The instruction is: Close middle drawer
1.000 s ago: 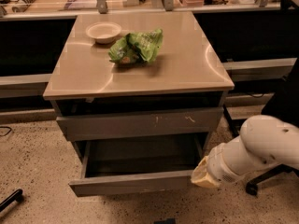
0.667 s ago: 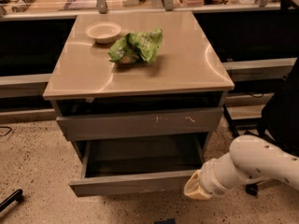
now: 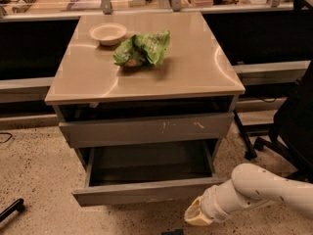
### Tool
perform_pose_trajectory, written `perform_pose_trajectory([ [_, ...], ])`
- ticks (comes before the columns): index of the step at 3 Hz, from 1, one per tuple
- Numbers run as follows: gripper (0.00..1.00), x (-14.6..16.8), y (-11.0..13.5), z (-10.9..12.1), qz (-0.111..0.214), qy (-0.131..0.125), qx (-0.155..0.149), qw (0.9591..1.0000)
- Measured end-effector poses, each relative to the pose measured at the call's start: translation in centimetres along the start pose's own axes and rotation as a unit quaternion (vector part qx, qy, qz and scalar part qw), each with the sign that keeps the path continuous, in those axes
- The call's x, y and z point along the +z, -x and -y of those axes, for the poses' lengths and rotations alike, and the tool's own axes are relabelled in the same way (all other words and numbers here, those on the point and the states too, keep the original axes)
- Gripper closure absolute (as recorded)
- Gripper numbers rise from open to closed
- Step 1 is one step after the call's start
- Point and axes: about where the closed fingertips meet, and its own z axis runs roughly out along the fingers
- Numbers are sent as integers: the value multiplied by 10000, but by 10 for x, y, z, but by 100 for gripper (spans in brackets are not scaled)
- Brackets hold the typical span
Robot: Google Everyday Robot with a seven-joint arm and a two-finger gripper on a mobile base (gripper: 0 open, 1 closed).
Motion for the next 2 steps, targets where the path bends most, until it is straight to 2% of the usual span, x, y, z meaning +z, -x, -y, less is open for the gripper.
perform_pose_trajectory([
  [1, 100, 0, 0, 0, 0, 0, 0, 10000],
  [2, 100, 11, -13, 5, 8, -253, -299, 9992],
])
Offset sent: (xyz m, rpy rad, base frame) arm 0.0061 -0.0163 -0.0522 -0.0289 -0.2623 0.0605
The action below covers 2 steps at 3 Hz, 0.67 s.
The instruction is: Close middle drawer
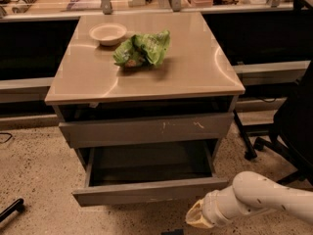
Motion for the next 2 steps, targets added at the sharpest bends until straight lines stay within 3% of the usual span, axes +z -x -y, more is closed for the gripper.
perform_pose_trajectory([
  [1, 100, 21, -18, 16, 200, -535, -545, 9969],
  [2, 100, 46, -36, 45, 562, -986, -1018, 9883],
])
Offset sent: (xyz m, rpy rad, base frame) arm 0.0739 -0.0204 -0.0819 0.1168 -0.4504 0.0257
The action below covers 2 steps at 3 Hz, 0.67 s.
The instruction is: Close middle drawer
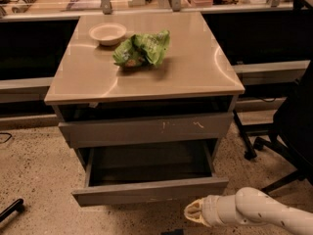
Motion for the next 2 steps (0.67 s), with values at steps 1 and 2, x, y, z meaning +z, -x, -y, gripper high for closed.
perform_pose_trajectory([
  [1, 100, 0, 0, 0, -1, 1, 1, 10000],
  [2, 100, 1, -1, 1, -38, -57, -99, 9999],
])
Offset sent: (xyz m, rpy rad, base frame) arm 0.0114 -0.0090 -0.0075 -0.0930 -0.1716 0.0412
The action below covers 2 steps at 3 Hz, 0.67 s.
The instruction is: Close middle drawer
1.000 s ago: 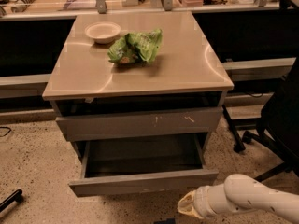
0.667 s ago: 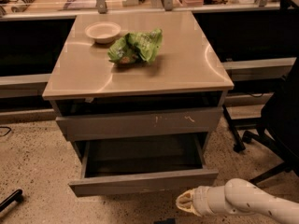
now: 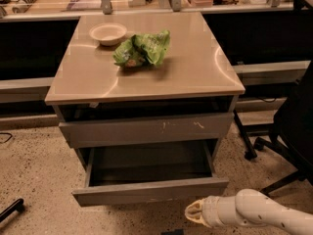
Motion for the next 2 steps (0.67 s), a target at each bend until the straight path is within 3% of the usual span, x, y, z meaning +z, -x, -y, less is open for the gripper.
perform_pose_trajectory([
  [1, 100, 9, -7, 13, -87, -321, -468, 9984],
  [2, 100, 15, -11, 28, -145, -665, -867, 9939],
])
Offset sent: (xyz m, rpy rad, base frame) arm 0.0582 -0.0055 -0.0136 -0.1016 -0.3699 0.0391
